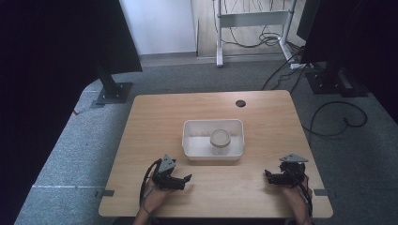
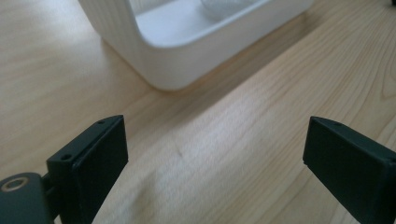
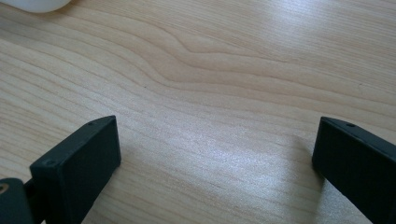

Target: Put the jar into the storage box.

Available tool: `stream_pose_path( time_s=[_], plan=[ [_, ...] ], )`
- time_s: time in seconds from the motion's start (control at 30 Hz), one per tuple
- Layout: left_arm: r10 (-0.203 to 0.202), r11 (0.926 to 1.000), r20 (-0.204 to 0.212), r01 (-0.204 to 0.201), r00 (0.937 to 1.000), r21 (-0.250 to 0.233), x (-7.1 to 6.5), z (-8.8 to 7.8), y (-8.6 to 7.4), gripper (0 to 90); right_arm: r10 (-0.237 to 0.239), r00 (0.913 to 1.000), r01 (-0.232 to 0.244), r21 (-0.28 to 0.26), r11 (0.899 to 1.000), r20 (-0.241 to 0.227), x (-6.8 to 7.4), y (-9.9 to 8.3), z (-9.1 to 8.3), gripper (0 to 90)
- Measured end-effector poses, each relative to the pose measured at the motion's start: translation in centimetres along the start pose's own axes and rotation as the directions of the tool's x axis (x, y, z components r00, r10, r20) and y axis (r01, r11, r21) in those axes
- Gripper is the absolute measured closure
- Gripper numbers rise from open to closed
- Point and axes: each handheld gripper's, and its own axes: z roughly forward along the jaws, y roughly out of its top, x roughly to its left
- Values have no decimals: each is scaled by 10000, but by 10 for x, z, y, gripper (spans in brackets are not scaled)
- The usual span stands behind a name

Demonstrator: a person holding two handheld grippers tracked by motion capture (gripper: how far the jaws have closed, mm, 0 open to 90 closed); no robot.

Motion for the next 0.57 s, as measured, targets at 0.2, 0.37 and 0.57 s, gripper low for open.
stream_pose_path(
  time_s=[0.2,0.37,0.57],
  plan=[
    [-53,9987,-98,58,9999,499,1,0,-9,65,3,10000,-3,3,10000,0,0,0,0,8],
    [-102,9967,-179,116,9998,801,2,1,-15,66,2,10000,-2,3,10000,-1,0,0,0,8],
    [-179,9940,-327,213,9993,1075,3,1,-17,68,-1,10000,1,1,10000,5,0,0,0,8]
  ],
)
